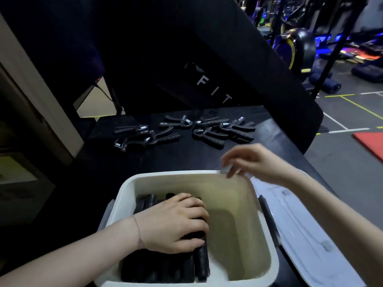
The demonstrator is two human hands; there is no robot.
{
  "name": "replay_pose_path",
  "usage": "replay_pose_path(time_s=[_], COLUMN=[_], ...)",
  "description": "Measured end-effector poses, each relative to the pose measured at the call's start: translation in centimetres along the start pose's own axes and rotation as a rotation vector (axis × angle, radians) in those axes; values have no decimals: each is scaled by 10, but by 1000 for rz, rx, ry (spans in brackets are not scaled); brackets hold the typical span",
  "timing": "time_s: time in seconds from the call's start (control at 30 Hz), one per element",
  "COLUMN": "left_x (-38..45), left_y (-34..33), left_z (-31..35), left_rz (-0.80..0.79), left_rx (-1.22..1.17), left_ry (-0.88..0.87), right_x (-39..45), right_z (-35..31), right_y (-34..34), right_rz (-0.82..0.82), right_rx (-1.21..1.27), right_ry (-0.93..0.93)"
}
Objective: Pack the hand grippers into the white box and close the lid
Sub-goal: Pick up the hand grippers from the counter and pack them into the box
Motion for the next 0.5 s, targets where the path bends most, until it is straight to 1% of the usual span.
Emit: replay_pose_path(time_s=[0.03,0.07,0.1,0.13,0.23,0.33,0.4,0.5], left_x=[0,0,-1,-1,-1,-1,0,-1], left_y=[-3,-6,-9,-10,-10,-12,-12,-14], left_z=[0,0,-1,-1,-3,-4,-5,-5], left_rz=[-35,-62,-80,-81,-58,-42,-35,-30], left_rx=[-23,-53,-80,-93,-113,-127,-127,-131], left_ry=[4,13,22,25,34,43,46,56], right_x=[15,31,45,58,89,111,123,140], right_z=[15,34,53,73,130,162,175,193], right_y=[14,25,31,34,30,20,14,4], right_rz=[135,245,307,329,255,195,179,166], right_rx=[-26,-108,-219,-322,-555,-749,-791,-777], right_ry=[0,6,-2,-33,-138,-175,-219,-292])
Point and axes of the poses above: each hand's wrist, its own x-axis towards the middle knuckle, its own y-axis out of the back of the hand, z = x × y, the point moved 8 cm from there along x, towards the middle knuckle, and after that the axes turned 11 degrees about z, right-handed, at the moved point
